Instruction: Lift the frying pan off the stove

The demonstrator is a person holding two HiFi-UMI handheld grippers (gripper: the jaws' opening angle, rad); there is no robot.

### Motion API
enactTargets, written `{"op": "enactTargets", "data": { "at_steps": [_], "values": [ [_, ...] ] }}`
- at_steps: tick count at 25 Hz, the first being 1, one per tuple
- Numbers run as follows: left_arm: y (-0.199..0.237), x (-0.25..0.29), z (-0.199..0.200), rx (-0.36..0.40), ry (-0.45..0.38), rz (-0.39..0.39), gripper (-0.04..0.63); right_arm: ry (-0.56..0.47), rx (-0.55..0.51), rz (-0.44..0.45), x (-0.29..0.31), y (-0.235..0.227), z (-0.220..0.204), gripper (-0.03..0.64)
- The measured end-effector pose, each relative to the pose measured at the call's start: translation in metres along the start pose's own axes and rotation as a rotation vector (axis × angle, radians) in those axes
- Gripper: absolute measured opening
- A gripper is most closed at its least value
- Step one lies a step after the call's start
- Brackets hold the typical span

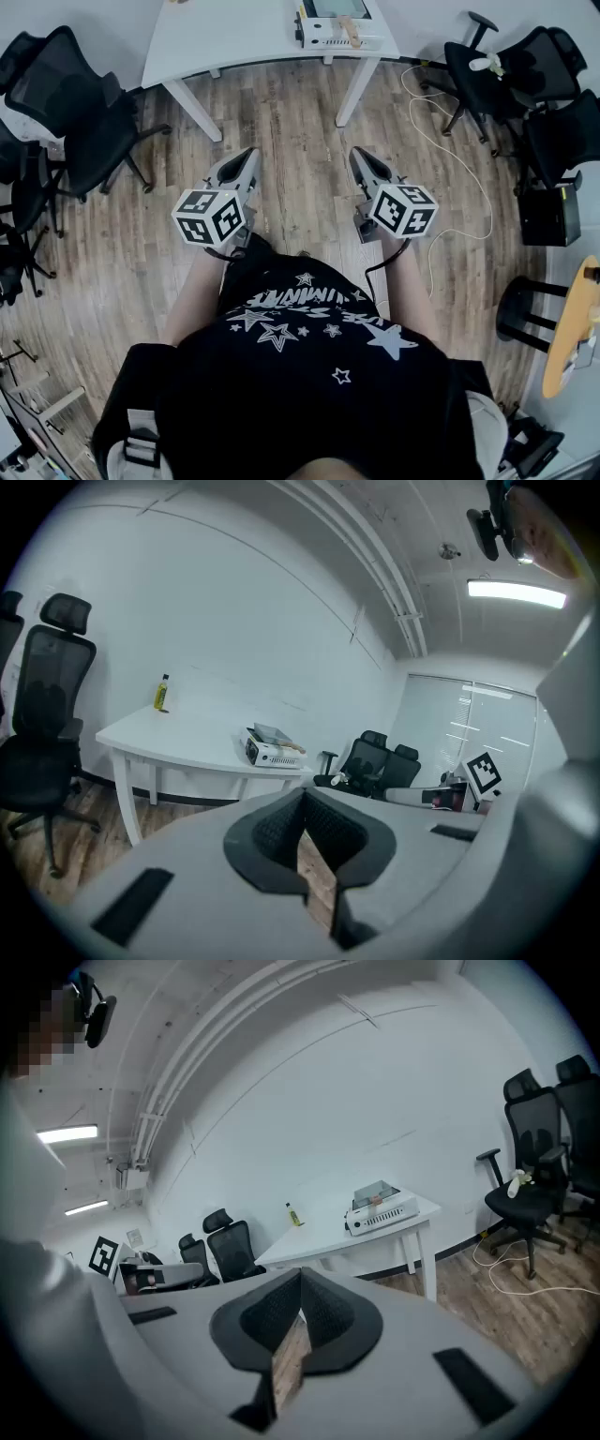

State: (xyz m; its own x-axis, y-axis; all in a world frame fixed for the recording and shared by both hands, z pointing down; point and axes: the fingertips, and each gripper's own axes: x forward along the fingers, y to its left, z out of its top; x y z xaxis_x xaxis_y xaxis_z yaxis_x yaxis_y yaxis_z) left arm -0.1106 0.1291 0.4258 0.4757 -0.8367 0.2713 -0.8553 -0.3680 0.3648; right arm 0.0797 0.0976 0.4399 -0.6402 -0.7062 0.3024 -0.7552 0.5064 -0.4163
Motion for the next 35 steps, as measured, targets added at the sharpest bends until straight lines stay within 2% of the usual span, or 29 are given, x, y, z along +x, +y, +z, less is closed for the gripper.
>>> {"op": "enactTargets", "data": {
  "at_steps": [5, 20, 28, 35],
  "values": [
    [-0.009, 0.003, 0.003, 0.027, -0.012, -0.016, 0.008, 0.002, 0.008, 0.005, -0.002, -0.002, -0.006, 0.008],
    [-0.016, 0.003, -0.014, 0.012, 0.024, 0.003, 0.008, 0.017, 0.023, -0.001, -0.009, -0.013, -0.014, 0.008],
    [-0.019, -0.01, -0.035, -0.032, 0.043, 0.036, 0.008, 0.04, 0.056, 0.009, -0.022, -0.022, -0.029, 0.008],
    [-0.014, -0.011, -0.026, -0.004, 0.043, 0.035, 0.009, 0.074, 0.037, 0.009, -0.006, -0.02, -0.025, 0.009]
  ]
}}
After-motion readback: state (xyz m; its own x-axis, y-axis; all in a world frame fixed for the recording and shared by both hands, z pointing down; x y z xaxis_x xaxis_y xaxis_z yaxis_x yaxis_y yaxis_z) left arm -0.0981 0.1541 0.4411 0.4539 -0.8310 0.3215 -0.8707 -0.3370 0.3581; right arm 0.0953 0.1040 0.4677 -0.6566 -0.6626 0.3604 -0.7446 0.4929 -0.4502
